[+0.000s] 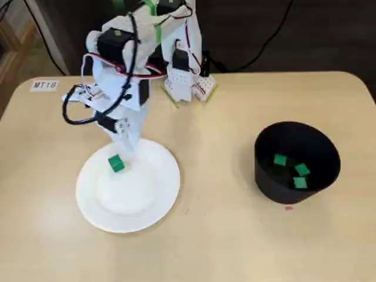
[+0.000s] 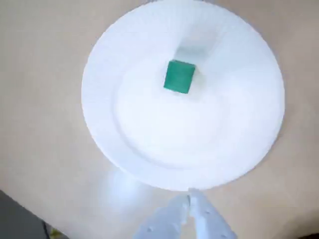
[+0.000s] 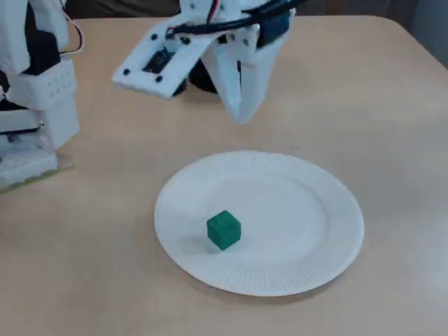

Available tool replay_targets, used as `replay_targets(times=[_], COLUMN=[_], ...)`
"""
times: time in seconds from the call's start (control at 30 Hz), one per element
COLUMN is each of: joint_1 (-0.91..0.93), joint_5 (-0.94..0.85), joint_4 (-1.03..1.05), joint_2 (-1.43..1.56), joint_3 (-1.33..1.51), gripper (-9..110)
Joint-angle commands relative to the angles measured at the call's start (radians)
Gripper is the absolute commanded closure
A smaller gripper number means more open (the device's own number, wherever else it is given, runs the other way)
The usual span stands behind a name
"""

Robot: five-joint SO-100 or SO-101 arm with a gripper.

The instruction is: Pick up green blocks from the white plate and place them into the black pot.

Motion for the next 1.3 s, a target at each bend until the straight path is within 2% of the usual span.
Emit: replay_targets(times=[0.0, 0.2, 0.4, 0.53, 0.77, 1.27], joint_1=[0.044, 0.123, 0.17, 0.175, 0.175, 0.187], joint_5=[0.083, 0.153, 0.137, 0.081, 0.02, -0.043], joint_4=[0.009, 0.011, 0.011, 0.015, 0.015, -0.21], joint_2=[0.002, -0.043, -0.104, -0.087, -0.041, -0.051], joint_3=[-0.008, 0.043, 0.064, 0.115, 0.221, 0.364], gripper=[104, 104, 104, 83, 66, 70])
